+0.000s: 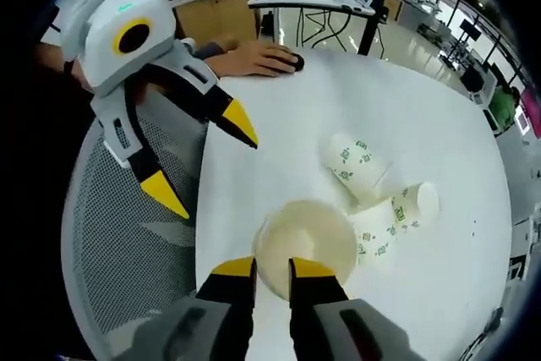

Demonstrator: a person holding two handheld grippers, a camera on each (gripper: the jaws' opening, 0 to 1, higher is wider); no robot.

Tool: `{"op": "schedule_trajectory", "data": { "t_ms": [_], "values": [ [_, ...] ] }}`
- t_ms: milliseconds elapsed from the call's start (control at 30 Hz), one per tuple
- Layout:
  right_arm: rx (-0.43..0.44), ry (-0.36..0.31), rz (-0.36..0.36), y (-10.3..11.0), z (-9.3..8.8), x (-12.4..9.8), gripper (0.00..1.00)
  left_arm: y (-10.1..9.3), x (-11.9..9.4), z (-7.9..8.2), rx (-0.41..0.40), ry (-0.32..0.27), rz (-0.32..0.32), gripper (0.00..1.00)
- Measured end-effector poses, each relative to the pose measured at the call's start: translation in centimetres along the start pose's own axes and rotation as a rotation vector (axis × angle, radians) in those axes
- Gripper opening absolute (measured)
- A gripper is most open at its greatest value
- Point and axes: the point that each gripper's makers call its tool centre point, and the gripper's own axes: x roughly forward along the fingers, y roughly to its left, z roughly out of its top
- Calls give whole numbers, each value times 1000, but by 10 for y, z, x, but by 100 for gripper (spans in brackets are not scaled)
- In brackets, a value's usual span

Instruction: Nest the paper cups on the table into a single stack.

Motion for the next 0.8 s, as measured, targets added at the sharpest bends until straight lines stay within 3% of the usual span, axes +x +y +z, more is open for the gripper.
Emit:
{"op": "schedule_trajectory", "data": {
  "t_ms": [300, 533, 733, 800],
  "values": [
    [48, -50, -25, -5, 1, -7, 20, -4, -1, 0, 10, 5, -13, 52],
    [174, -182, -71, -2, 10, -22, 37, -2, 2, 1, 17, 5, -18, 52],
    [292, -284, -149, -10, 3, -36, 48, 5, 1, 8, 20, -5, -15, 53],
    [337, -316, -189, -13, -2, -42, 53, 15, 2, 9, 26, -5, -10, 53]
  ]
}}
